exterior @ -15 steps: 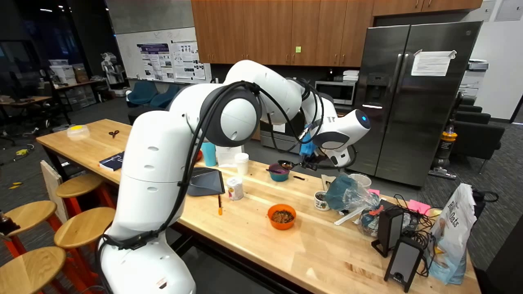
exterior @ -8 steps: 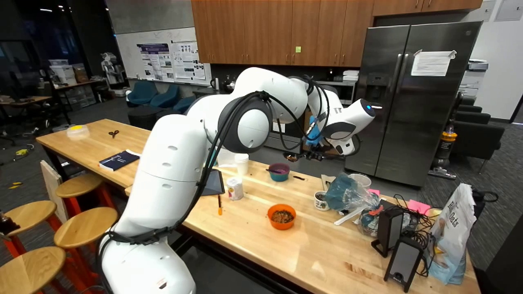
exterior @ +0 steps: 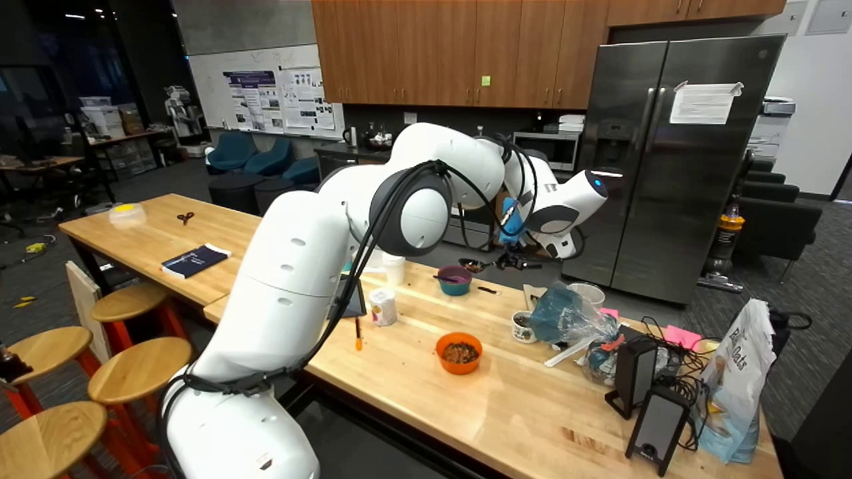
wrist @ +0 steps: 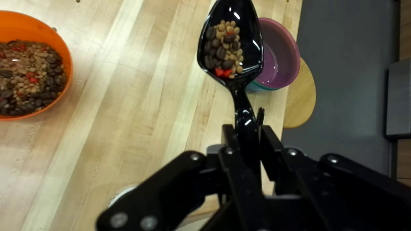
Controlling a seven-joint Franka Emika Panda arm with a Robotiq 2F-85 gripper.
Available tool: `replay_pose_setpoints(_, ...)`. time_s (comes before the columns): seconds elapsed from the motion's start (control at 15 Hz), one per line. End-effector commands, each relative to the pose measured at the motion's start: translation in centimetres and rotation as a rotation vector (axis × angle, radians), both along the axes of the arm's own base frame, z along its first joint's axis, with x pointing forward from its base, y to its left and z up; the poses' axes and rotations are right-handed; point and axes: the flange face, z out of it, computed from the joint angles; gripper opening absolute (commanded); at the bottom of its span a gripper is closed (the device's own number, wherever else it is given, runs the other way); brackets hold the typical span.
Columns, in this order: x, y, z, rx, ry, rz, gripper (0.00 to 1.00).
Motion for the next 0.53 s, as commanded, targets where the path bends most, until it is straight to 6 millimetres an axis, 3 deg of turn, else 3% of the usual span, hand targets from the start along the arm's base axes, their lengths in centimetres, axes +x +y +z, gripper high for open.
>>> replay_pose_setpoints(0.0,-0.8,-0.4,0.1,0.005,0.023,0.005,0.06)
replay_pose_setpoints(0.47,-2.2,1.1,-2.9,0.036,0.068,0.015,0.06)
